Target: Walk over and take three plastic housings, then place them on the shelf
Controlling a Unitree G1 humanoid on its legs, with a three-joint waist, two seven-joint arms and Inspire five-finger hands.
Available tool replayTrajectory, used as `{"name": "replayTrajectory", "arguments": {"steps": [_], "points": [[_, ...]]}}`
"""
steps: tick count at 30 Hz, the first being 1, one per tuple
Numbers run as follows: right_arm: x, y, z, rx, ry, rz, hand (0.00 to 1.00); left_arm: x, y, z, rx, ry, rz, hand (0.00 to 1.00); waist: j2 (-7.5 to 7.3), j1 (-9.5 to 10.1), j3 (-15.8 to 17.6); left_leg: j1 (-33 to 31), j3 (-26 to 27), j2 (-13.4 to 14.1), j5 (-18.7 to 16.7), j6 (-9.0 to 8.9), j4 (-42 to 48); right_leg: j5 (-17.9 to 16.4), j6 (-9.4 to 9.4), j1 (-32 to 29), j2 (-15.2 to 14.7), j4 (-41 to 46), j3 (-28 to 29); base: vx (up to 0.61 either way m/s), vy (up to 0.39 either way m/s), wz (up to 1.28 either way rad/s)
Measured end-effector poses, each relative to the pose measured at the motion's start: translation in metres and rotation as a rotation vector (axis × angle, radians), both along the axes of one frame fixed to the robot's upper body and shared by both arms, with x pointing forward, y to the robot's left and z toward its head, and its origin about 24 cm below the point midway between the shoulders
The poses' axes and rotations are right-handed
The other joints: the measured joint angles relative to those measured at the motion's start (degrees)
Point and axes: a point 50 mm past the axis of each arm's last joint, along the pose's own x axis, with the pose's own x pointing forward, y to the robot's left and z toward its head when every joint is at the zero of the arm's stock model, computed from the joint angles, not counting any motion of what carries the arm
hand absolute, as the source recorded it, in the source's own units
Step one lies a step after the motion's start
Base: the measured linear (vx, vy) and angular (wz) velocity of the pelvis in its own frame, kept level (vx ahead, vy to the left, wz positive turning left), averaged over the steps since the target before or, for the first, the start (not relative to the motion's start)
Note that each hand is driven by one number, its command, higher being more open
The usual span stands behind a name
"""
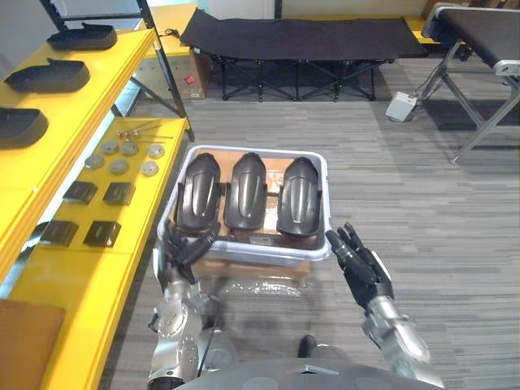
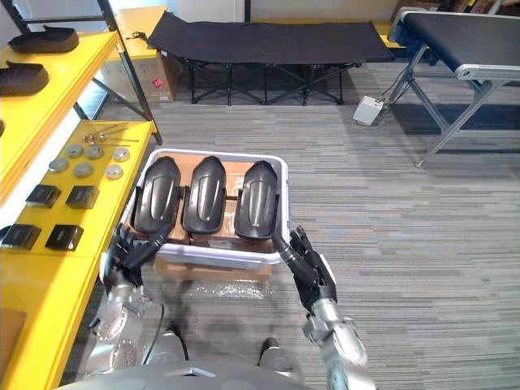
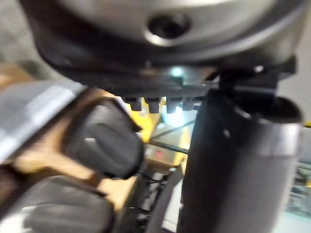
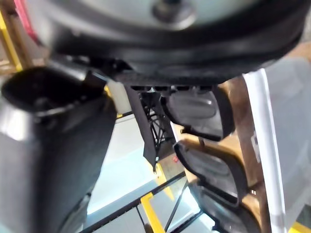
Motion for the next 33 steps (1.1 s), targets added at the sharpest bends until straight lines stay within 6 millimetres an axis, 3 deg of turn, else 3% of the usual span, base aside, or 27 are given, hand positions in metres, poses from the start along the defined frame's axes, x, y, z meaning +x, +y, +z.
{"name": "replayTrajectory", "arguments": {"steps": [1, 4, 5, 8, 14, 15, 24, 29, 33], "points": [[-0.012, 0.011, -0.005, 0.048, 0.033, 0.016, 1.0, -0.001, 0.009, 0.017, 0.055, -0.065, 0.068, 1.0, -2.18, -0.33, -0.2, 1.7, 0.4, -2.1, 0.6, 0.7, -2.8, -0.1, 0.29, 0.1, -1.9, 0.6, -0.6, 0.24, 0.25, 0.24], [-0.03, 0.036, -0.015, 0.128, 0.106, 0.066, 1.0, -0.01, 0.022, 0.035, 0.103, -0.141, 0.188, 1.0, -4.74, -0.23, -1.0, 2.9, 0.5, -4.6, 0.5, 1.44, -4.7, 0.0, 0.67, 1.0, -4.3, 0.6, -2.6, 0.17, 0.143, 0.18], [-0.037, 0.045, -0.017, 0.159, 0.126, 0.088, 1.0, -0.016, 0.027, 0.036, 0.108, -0.146, 0.235, 1.0, -4.74, 0.05, -1.0, 3.3, 0.2, -5.5, 0.1, 2.13, -4.9, 0.2, 0.93, 1.3, -5.0, 0.6, -3.3, 0.12, 0.1, 0.19], [-0.033, 0.05, -0.014, 0.17, 0.103, 0.101, 1.0, -0.029, 0.027, 0.03, 0.108, -0.123, 0.259, 1.0, -5.11, 0.6, -1.2, 4.4, 0.3, -6.0, -0.2, 2.29, -5.9, 0.5, 1.37, 2.1, -5.3, 0.4, -3.9, 0.05, 0.043, 0.06], [-0.008, 0.042, 0.008, 0.13, -0.022, 0.023, 1.0, -0.025, -0.004, 0.028, 0.017, -0.146, 0.077, 1.0, -4.63, 0.41, -1.3, 4.6, 1.4, -6.4, 0.0, 2.16, -6.6, -0.9, 2.19, 1.8, -5.3, -0.1, -4.2, -0.05, -0.022, -0.08], [0.003, 0.028, 0.0, 0.04, 0.049, -0.129, 1.0, -0.016, -0.049, 0.028, -0.073, -0.178, -0.28, 1.0, -1.92, -0.92, -4.4, 6.6, 2.9, -5.5, 5.4, 1.73, -13.9, -0.3, 1.98, 0.0, -3.5, 0.1, -2.7, -0.02, -0.008, -0.04], [0.011, 0.018, -0.004, 0.013, 0.055, -0.172, 1.0, -0.016, -0.047, 0.025, -0.169, -0.188, -0.298, 1.0, -1.65, -0.87, -4.2, 5.0, 1.9, -5.4, 5.4, 1.69, -12.6, -0.1, 1.94, -1.0, -3.5, 0.2, -3.1, 0.0, 0.0, 0.03], [0.043, -0.011, 0.004, -0.066, -0.002, -0.326, 1.0, -0.017, -0.034, 0.023, -0.272, -0.217, -0.297, 1.0, -0.38, -0.23, -0.8, 1.7, 3.4, -5.3, 4.8, 2.17, -10.3, 1.6, 1.85, -5.1, -3.7, 0.2, -1.1, -0.06, 0.021, -0.19], [0.069, -0.035, 0.019, -0.181, -0.066, -0.507, 1.0, -0.006, -0.03, 0.029, -0.352, -0.281, -0.297, 1.0, -1.24, 0.04, 4.0, -4.0, 3.0, -4.3, 1.8, 2.28, -3.2, 3.2, 1.74, -8.1, -3.8, 0.2, -0.1, -0.09, 0.029, -0.11]]}}
